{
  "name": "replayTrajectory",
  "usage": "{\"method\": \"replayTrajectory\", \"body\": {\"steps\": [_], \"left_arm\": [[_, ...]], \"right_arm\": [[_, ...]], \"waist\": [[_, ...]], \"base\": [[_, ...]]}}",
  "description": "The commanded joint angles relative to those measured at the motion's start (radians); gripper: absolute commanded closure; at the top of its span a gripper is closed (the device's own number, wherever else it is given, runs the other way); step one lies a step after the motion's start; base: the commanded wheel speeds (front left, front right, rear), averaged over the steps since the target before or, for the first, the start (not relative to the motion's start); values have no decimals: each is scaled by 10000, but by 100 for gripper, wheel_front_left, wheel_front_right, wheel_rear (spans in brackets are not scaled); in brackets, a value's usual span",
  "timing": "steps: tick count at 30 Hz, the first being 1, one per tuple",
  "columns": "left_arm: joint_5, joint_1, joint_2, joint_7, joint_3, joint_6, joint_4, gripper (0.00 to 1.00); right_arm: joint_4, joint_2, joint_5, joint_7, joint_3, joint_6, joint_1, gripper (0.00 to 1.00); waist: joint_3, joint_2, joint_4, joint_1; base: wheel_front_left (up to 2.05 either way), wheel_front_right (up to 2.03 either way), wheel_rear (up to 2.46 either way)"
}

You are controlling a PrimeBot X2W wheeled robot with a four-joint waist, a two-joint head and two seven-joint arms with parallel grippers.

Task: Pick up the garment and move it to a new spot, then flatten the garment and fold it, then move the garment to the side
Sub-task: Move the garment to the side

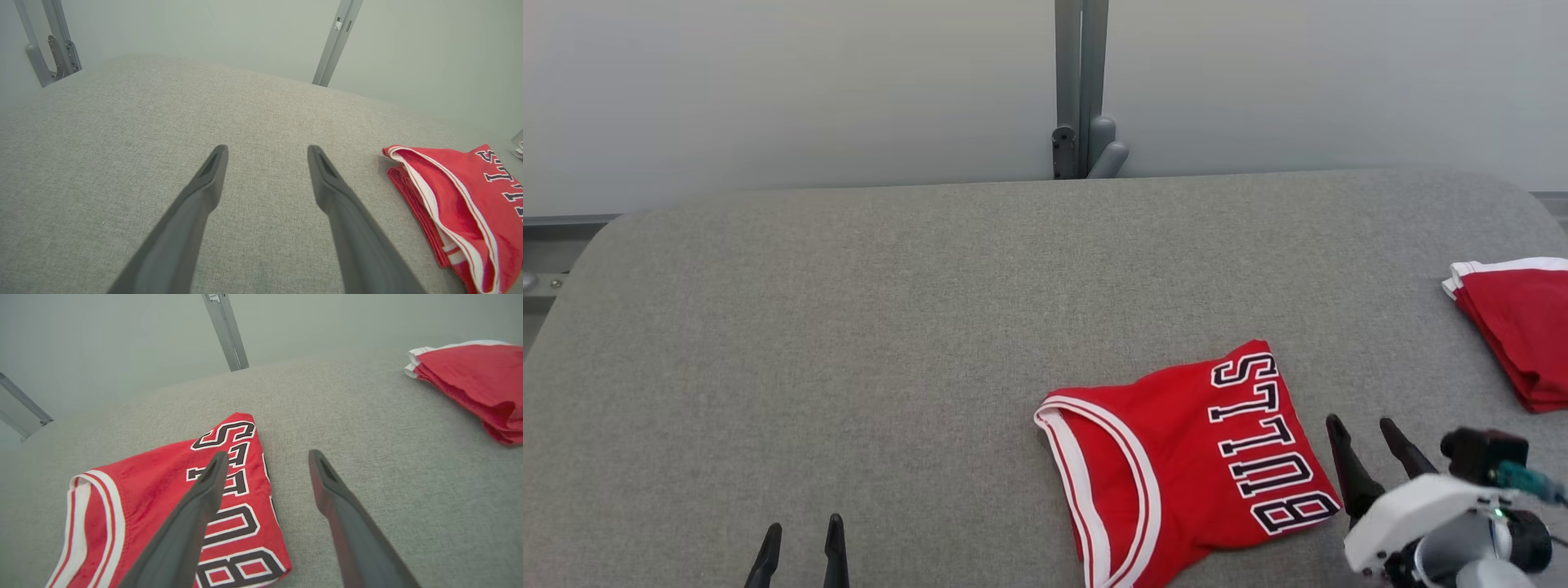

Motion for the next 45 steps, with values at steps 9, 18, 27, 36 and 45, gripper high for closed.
{"method": "replayTrajectory", "body": {"steps": [9,18,27,36,45], "left_arm": [[-168,-465,19,-28,-345,95,66,0],[-220,-727,18,-28,-476,116,120,0],[-95,-893,18,-28,-372,117,140,0],[-217,-992,18,-27,-410,174,-107,0],[275,-1870,24,-28,-776,-34,170,0]], "right_arm": [[409,-1368,670,5723,702,-8,-2325,0],[1970,-1438,1045,6185,1200,-13,-3219,0],[3176,-1173,2347,5734,1932,-7,-3932,100],[2943,-1845,2917,5071,2996,-11,-5183,100],[3507,-2457,2707,3884,3018,-11,-7170,100]], "waist": [[654,0,380,0],[1047,0,690,0],[1096,0,262,0],[1480,0,-1937,0],[2349,0,-2988,0]], "base": [[0,0,0],[0,0,0],[0,0,0],[0,0,0],[0,0,0]]}}
